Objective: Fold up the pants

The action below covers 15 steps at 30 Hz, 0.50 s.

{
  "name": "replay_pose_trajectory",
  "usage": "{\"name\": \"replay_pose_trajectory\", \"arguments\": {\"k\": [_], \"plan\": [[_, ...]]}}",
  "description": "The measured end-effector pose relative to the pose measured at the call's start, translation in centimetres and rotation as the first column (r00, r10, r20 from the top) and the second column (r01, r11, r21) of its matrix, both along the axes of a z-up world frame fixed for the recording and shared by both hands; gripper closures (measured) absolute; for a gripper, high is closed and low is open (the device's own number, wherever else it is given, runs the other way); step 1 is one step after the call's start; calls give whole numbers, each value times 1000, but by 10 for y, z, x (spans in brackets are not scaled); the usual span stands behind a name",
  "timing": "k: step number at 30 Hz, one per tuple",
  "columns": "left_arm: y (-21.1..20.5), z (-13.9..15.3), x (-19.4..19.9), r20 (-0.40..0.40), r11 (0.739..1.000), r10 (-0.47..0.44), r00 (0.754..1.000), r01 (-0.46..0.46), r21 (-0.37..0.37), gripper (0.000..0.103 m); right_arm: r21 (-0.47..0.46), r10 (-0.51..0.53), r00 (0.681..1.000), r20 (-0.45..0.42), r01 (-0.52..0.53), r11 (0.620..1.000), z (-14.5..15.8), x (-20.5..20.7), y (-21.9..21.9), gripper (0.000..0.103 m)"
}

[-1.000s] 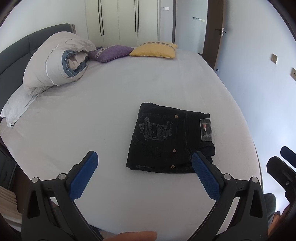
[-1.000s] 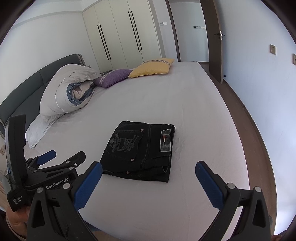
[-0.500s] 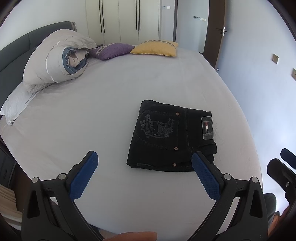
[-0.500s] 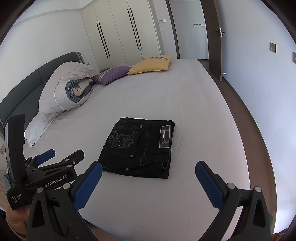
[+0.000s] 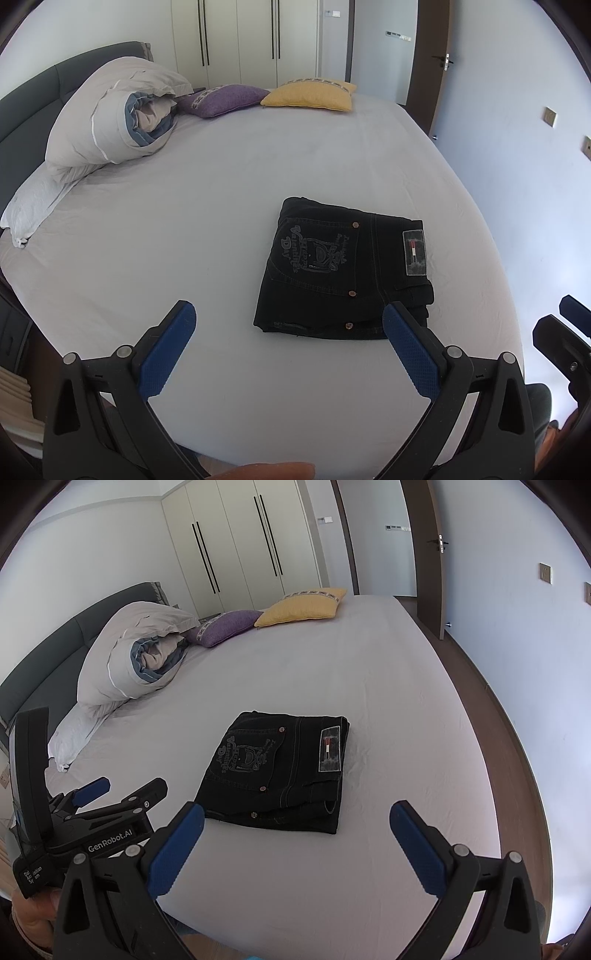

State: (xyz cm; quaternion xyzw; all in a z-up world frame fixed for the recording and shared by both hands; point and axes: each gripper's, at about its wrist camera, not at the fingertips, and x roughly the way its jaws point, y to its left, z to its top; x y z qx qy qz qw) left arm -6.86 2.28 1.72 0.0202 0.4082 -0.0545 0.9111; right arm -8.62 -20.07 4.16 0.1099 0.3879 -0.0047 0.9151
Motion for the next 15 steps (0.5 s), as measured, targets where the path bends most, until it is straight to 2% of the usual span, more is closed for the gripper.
{"name": "replay_pose_trajectory", "arguments": {"k": [15], "plan": [[0,-1,-1,0,1000,0,1000,0,1,0,3,-1,1000,2,1,1000,-2,-1,-1,0]]}}
